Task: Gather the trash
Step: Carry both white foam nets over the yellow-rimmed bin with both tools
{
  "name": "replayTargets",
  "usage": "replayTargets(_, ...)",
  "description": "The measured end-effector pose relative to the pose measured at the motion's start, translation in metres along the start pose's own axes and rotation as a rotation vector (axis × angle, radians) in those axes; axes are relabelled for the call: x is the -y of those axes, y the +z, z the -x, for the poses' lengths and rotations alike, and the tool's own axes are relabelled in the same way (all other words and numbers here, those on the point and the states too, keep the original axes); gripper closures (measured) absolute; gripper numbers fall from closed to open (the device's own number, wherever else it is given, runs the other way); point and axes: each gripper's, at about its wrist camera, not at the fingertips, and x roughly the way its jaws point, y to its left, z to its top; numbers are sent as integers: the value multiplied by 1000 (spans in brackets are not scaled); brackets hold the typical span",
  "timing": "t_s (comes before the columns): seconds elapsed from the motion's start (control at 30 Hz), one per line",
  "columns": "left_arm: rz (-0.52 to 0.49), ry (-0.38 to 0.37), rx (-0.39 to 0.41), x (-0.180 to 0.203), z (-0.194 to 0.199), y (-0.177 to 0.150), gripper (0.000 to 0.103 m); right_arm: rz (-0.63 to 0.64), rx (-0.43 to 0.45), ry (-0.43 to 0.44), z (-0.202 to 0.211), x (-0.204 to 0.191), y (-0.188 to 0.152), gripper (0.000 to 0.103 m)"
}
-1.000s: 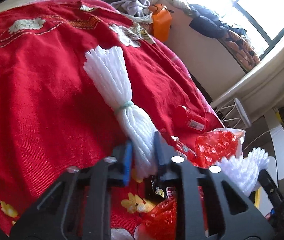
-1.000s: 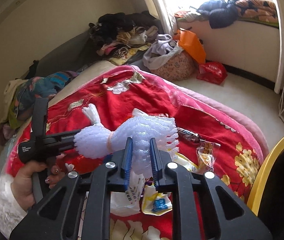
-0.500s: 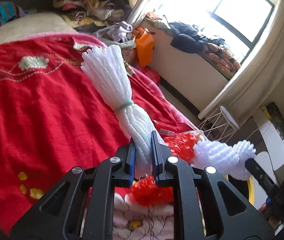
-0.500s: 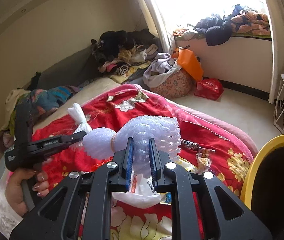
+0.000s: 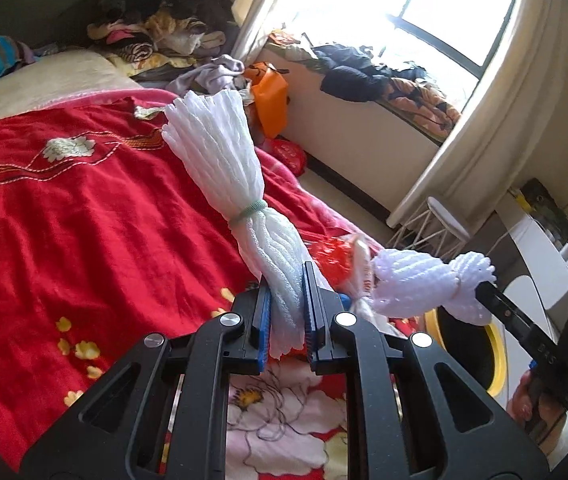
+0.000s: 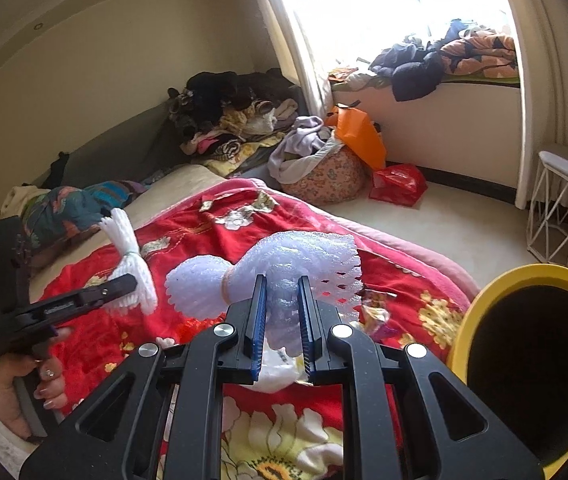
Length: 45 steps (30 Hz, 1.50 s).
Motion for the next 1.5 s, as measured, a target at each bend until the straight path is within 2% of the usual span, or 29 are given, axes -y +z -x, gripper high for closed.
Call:
replayTargets(0.47,-102,-108,7,47,13,-4,94,-62,32,-105,43,28,-8,88)
replayTargets(0.77,-147,-143,-1,72,13,-13,94,-101,58,-188,67,50,-11,88)
replayTargets(1.5,-296,-253,-76,153,-15,-39,94,-216,108,-394,110,109,-24,88)
